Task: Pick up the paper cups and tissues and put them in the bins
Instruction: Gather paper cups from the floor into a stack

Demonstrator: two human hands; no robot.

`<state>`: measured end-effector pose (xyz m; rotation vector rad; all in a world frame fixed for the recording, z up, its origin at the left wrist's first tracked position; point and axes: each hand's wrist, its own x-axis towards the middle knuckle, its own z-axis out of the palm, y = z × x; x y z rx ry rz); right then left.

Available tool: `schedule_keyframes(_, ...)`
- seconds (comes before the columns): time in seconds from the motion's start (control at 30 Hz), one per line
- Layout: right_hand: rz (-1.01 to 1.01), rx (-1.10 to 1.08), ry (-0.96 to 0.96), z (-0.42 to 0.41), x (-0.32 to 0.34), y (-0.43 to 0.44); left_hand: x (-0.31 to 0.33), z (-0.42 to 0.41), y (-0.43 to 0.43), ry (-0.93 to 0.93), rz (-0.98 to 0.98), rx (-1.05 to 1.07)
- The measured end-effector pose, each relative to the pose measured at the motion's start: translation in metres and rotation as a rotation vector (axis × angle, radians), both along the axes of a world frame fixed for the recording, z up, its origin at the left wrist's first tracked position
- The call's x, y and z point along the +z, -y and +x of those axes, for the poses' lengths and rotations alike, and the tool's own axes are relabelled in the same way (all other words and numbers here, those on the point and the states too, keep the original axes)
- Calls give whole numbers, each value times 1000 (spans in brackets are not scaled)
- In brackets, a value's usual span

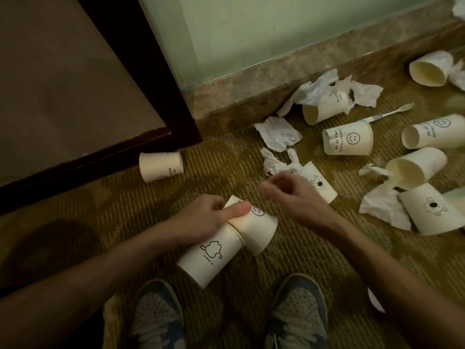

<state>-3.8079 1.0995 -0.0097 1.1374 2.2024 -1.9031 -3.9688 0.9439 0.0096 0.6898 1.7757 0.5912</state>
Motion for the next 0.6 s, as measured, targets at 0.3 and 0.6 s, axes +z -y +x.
schedule_keyframes(0.3, 659, 44, 417, 29, -35, -40, 3, -6, -6, -98, 7, 31)
schedule_keyframes(0.6, 297, -109, 305, 55, -33, -27, 2, -13, 6, -142, -39, -30)
